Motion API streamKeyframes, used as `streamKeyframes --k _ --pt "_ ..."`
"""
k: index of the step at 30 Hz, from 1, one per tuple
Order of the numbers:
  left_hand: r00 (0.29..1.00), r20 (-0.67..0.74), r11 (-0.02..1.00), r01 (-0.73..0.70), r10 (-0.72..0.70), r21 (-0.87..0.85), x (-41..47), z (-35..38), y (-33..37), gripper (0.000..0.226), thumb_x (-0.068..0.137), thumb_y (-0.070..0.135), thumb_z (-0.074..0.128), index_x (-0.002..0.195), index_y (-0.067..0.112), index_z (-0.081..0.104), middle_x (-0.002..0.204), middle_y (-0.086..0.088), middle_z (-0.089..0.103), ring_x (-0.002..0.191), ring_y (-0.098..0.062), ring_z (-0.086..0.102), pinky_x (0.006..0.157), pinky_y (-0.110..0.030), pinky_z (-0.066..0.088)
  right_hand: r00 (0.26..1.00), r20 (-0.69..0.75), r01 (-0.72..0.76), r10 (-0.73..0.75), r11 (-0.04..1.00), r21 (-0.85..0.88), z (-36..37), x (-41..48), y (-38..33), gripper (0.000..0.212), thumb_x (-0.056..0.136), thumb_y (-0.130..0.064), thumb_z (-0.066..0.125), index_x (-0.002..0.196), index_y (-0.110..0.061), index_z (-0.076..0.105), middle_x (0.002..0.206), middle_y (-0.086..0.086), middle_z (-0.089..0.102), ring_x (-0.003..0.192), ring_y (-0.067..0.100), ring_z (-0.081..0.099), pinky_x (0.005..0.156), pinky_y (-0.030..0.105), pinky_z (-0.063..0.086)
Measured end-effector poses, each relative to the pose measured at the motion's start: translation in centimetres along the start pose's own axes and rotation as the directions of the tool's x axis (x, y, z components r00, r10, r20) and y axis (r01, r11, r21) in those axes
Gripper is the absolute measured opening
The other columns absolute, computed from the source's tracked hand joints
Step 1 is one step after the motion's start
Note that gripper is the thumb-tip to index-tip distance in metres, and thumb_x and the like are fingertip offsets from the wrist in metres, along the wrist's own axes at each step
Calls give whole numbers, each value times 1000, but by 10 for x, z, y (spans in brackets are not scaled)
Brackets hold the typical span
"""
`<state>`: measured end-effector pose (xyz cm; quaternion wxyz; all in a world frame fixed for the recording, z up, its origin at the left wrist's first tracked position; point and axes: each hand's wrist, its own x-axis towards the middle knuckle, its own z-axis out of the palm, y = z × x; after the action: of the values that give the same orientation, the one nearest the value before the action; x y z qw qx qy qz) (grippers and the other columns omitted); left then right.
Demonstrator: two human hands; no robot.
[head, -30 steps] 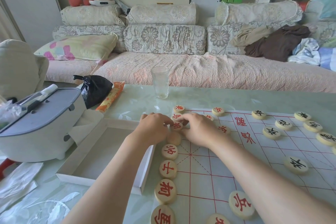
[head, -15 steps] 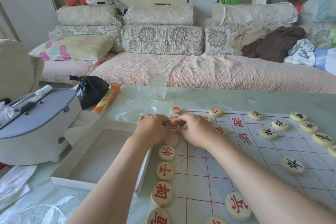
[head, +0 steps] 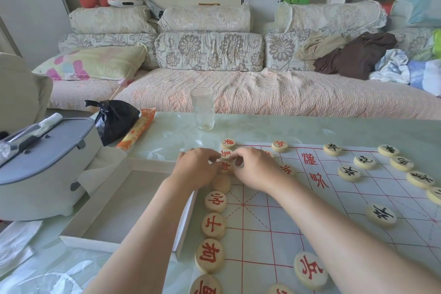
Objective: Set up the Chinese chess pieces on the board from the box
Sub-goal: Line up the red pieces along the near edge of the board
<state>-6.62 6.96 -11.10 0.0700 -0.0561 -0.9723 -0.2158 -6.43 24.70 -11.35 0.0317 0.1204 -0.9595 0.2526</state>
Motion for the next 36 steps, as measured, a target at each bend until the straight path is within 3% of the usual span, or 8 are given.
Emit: streamKeyframes --k 4,9,21,31,36 --pt "999 -9 998 44 -45 -32 9 -7 -1 32 94 36 51 124 33 60 120 12 64 114 -15 56 104 -38 37 997 -72 -6 7 1000 12 -7 7 6 30 93 -40 60 122 -32 62 115 -12 62 106 14 59 83 30 46" --pt "993 41 989 112 -109 -92 29 -1 -7 33 93 30 51 123 28 62 126 5 63 119 -19 54 105 -41 40 999 -35 -3 0 996 -88 -9 27 7 36 95 -37 59 130 -35 58 122 -11 61 112 15 57 80 29 43" --pt "994 72 986 90 -81 -138 47 11 -13 25 82 31 69 107 31 72 108 9 70 101 -14 63 93 -35 51 1000 18 22 -20 988 -154 -6 44 1 31 91 -38 65 122 -38 67 124 -8 66 112 20 61 87 31 50" --pt "987 46 969 162 -157 -185 57 2 -11 38 89 20 47 123 28 62 126 3 61 112 -20 58 95 -32 49 999 -33 -23 19 990 -136 -20 59 15 35 93 -34 63 128 -32 59 126 -9 61 115 16 57 87 29 44" --pt "991 66 965 128 -116 -228 71 5 -4 44 91 10 45 131 26 56 135 3 56 122 -18 52 98 -26 43 999 25 -44 48 990 -135 -15 84 21 49 92 -45 66 136 -28 54 134 -8 57 124 17 53 100 33 44"
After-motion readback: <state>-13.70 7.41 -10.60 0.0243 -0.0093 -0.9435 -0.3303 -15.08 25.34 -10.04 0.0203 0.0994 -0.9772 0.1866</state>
